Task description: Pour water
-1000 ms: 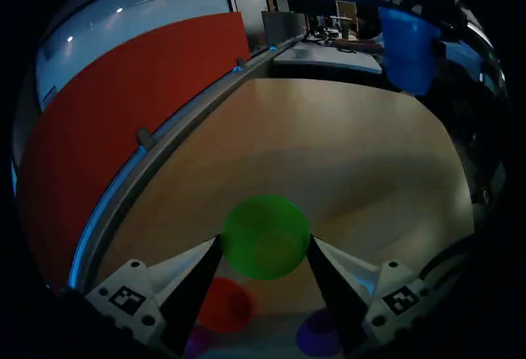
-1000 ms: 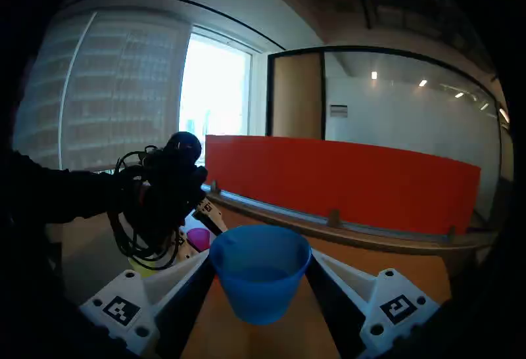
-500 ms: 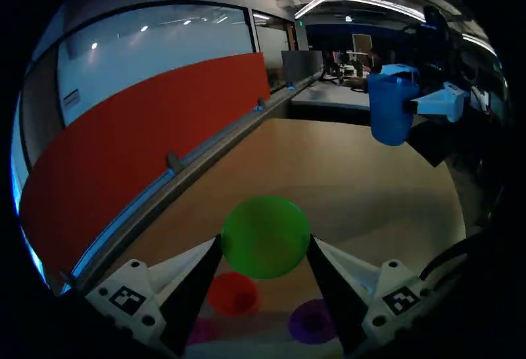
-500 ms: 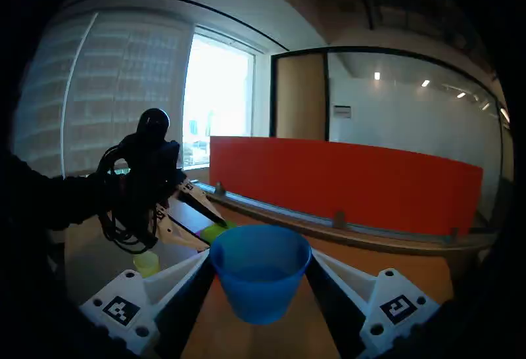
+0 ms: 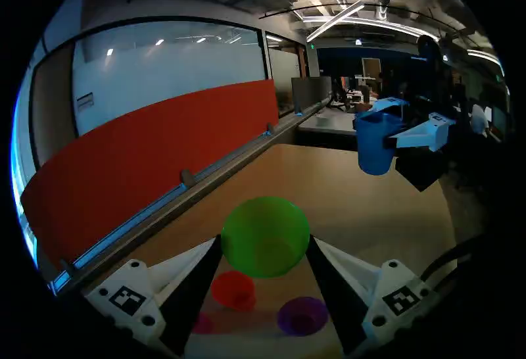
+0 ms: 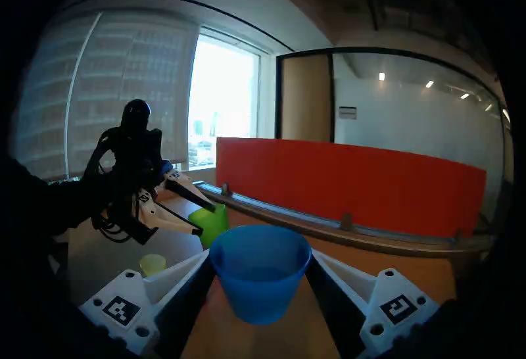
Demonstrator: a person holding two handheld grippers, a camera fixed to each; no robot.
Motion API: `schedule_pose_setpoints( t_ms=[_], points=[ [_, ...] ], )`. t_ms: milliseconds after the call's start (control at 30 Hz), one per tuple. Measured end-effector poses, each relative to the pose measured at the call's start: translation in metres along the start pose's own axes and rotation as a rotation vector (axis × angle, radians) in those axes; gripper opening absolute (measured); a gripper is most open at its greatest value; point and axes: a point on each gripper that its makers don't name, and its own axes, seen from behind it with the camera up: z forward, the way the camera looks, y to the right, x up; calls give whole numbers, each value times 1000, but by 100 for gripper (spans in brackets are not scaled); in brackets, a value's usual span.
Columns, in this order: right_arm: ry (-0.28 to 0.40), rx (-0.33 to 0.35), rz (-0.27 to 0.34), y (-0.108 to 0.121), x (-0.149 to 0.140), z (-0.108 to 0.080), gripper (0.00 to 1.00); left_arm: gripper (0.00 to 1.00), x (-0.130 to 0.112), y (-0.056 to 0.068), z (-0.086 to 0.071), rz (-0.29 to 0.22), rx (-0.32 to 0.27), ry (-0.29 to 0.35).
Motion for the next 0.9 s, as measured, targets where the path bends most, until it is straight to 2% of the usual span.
schedule_pose_setpoints(
  t_ms=[467, 900],
  points=[
    [-2, 22, -6, -11, 4, 8, 91, 90, 5, 1, -29, -34, 6, 72],
    [1, 38, -13, -20, 10, 15, 91, 90, 1, 2, -46, -64, 7, 119]
  ],
)
